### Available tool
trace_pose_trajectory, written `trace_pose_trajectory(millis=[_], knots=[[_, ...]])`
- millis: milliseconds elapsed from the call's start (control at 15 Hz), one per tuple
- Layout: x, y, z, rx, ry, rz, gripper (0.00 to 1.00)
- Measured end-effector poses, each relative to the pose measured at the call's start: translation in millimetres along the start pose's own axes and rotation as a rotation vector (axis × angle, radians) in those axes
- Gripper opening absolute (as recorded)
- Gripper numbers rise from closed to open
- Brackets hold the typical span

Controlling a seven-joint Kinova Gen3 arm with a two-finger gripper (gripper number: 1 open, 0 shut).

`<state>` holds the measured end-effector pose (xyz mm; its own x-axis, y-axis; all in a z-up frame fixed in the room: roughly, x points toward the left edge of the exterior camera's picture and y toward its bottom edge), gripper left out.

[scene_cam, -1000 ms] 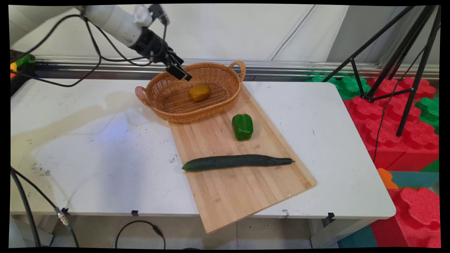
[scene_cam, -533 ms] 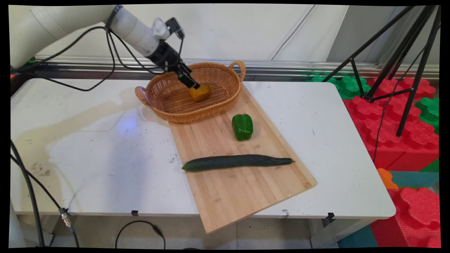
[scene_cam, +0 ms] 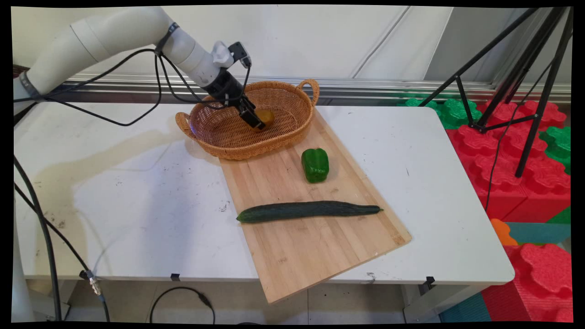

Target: Pick up the potato from the vegetable basket, then place the picked object on the cutting board

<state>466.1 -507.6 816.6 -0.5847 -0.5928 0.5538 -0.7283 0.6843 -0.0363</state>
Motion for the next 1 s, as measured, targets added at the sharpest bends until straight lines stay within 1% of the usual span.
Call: trace_pose_trajectory(millis=[533,600,1000], knots=[[-1.3,0.2,15.3,-0.002,0.000,0.000,1.00],[-1.5,0.2,16.1,-0.001,0.001,0.001,0.00],[-1.4,-1.1,16.1,0.007,0.014,0.002,0.00]])
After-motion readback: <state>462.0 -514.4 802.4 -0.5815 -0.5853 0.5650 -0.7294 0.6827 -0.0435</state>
